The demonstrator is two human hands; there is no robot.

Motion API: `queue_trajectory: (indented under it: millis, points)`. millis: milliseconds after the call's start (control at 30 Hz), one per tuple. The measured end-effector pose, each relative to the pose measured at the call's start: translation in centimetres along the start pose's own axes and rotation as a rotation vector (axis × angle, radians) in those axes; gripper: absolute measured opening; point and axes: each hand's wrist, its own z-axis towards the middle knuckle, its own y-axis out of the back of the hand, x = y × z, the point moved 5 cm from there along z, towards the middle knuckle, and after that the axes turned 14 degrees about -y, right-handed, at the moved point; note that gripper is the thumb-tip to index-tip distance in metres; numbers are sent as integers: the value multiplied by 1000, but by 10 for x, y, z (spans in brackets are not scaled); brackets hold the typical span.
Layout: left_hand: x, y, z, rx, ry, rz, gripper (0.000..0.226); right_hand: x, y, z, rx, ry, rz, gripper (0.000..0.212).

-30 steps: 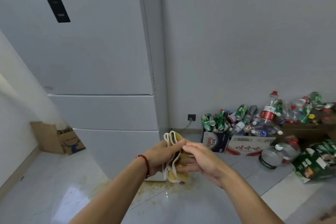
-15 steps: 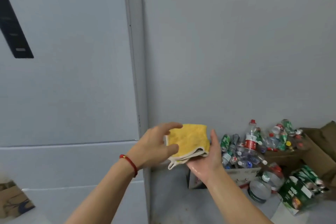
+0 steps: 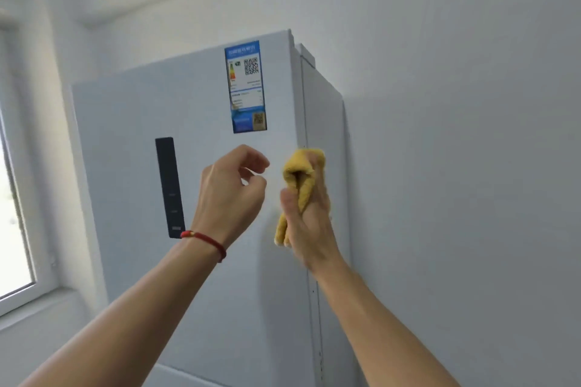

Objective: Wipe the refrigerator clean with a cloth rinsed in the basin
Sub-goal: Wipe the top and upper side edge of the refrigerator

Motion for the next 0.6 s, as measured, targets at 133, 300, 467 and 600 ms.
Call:
queue_trajectory:
  millis: [133,300,467,600]
  points:
    - [-10,7,45,-45,-25,100,24,-13,-13,11,-24,272,-193,84]
    - [-25,7,100,-90,-62,207,29,15,-9,71,-182,451,-195,65]
    - [-34,7,168,-58,-120,251,54,117,9,175,-266,509,-161,66]
    - [-33,-6,197,6,-124,265,41,115,8,170,-304,563,-81,64]
